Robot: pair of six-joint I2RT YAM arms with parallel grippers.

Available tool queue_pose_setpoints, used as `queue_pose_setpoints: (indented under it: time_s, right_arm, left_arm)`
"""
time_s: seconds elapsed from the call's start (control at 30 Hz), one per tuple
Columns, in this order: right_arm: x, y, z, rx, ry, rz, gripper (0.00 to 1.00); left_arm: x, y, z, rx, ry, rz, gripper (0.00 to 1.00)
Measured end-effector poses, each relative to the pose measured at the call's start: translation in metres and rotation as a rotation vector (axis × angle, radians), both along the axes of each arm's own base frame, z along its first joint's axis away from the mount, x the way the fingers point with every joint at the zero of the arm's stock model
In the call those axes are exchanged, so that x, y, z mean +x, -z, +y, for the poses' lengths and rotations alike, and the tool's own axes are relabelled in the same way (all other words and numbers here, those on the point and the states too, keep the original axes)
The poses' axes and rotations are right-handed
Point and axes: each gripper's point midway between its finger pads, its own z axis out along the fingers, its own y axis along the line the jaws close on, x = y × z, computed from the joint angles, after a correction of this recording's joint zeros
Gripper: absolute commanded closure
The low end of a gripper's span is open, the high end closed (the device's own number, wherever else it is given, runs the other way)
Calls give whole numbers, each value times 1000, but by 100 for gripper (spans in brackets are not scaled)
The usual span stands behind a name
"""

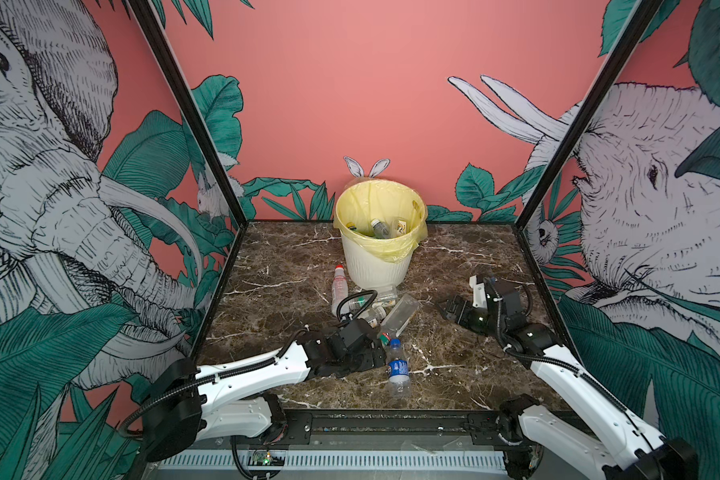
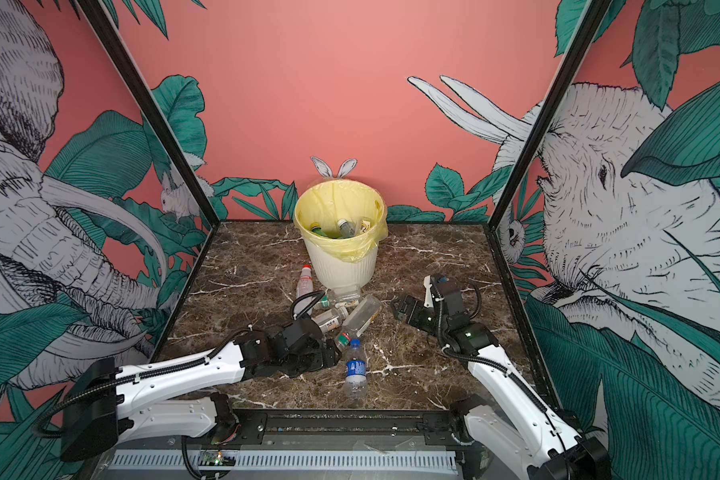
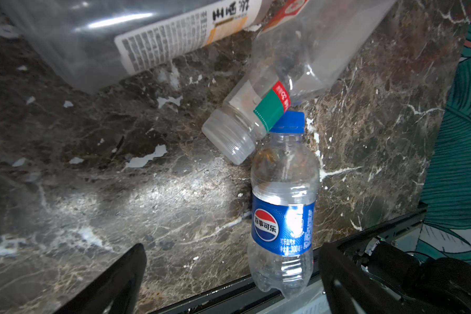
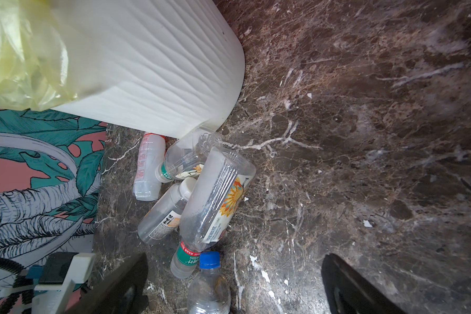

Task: Throw the plastic bottles in the bin
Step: Pick up the plastic bottle from the bottom-center of the table.

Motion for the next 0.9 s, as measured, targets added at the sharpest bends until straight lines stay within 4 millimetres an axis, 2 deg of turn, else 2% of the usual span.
queue_pose_setpoints:
  time_s: [0.23, 0.57, 0.9]
  right_arm:
    - [-11, 14, -4, -6, 3, 24, 1]
    - [-23, 36, -10, -25, 5, 65, 1]
    - [-24, 40, -10, -29, -1, 73, 1]
  left_arm:
    - [8, -9, -17, 3, 19, -12, 1]
    - [-5, 16, -32, 66, 59, 25, 1]
    - [-11, 22, -63, 111, 108, 39, 1]
